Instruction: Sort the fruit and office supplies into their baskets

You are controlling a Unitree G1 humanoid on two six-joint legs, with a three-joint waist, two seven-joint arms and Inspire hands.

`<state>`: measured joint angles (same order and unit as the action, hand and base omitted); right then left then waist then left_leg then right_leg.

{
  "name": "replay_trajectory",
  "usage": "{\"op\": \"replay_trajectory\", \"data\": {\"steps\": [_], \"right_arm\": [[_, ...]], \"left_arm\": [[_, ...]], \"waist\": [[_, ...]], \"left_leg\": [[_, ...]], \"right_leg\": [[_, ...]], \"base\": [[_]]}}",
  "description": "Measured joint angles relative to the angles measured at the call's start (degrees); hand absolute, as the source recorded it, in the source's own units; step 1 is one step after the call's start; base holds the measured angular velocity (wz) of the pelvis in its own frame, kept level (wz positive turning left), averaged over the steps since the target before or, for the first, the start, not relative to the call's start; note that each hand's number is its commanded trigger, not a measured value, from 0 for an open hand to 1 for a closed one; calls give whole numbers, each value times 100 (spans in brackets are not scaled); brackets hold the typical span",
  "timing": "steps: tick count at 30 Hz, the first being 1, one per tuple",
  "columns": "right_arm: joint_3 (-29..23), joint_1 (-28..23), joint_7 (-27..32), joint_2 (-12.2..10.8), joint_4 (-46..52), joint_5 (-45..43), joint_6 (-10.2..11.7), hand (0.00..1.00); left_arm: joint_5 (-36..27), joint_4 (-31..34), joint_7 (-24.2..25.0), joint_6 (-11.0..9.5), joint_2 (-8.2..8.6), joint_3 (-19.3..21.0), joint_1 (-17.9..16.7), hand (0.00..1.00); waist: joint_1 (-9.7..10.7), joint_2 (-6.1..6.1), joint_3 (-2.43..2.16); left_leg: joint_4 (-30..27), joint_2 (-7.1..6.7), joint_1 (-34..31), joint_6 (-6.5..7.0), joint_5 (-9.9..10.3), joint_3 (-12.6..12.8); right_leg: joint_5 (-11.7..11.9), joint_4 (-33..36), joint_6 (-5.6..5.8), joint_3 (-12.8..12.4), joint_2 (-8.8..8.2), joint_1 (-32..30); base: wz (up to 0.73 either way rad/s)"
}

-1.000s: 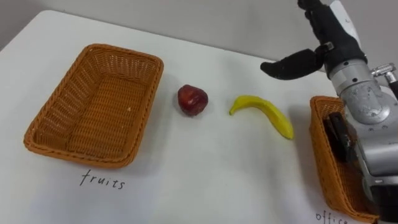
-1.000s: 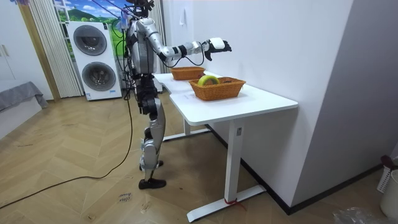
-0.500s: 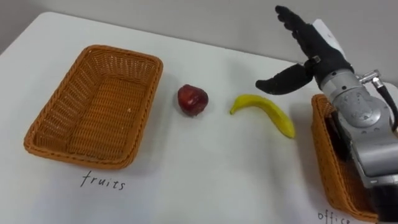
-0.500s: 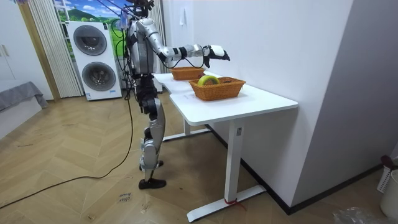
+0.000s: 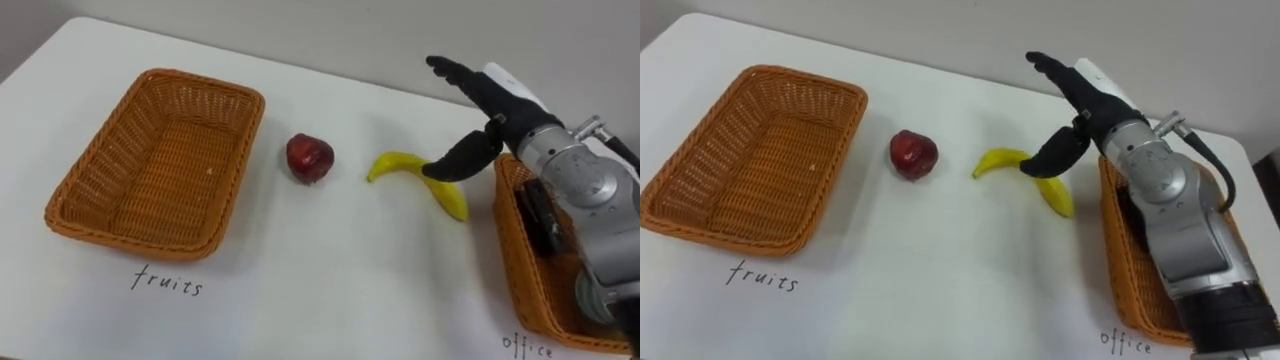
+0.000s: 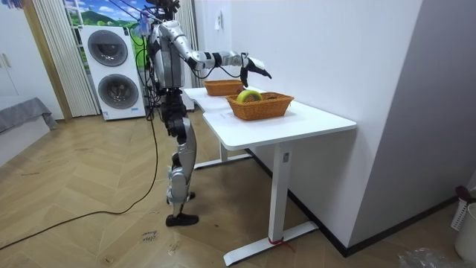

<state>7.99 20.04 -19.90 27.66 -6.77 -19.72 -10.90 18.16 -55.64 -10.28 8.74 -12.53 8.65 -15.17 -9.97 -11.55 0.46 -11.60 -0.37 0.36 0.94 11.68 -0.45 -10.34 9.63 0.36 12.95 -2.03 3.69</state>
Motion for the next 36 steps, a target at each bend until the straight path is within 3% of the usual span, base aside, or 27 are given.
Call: {"op": "replay_trajectory", "data": {"steps": [6,12,16,21,30,36], "right_arm": [[30,0,-209,0,-1,-144,-47,0],[204,0,-322,0,-228,-294,-52,0],[272,0,-408,-9,-231,-683,-52,0],[269,1,-392,-34,-230,-1083,-61,0],[269,54,145,-36,-542,-1480,-173,0],[272,89,328,-39,-881,-1481,-297,0]], "left_arm": [[-5,0,88,2,-6,-10,14,0],[-7,1,100,-1,-38,-123,53,0],[-7,4,122,-1,-42,-249,89,0],[-6,60,132,6,12,-329,64,0],[5,107,-70,90,81,-327,62,0],[0,128,-148,170,77,-327,100,0]], "waist": [[-81,-65,13],[-133,-20,46],[-137,70,99],[-157,148,23],[-280,189,22],[-366,118,24]], "left_leg": [[-14,-13,-17,1,0,-38],[-26,-29,-35,2,-1,-92],[-42,-31,-95,2,-1,-134],[-47,-30,-137,3,-2,-120],[-42,-35,-184,8,-8,-110],[-52,-42,-319,13,-36,-114]], "right_leg": [[0,-4,0,144,-21,8],[0,-9,0,173,-31,21],[0,-8,0,216,-29,10],[0,-2,0,198,-27,-59],[0,-10,1,154,-35,-85],[0,5,0,196,-47,-227]], "base": [[5],[3],[5],[0],[0],[1]]}}
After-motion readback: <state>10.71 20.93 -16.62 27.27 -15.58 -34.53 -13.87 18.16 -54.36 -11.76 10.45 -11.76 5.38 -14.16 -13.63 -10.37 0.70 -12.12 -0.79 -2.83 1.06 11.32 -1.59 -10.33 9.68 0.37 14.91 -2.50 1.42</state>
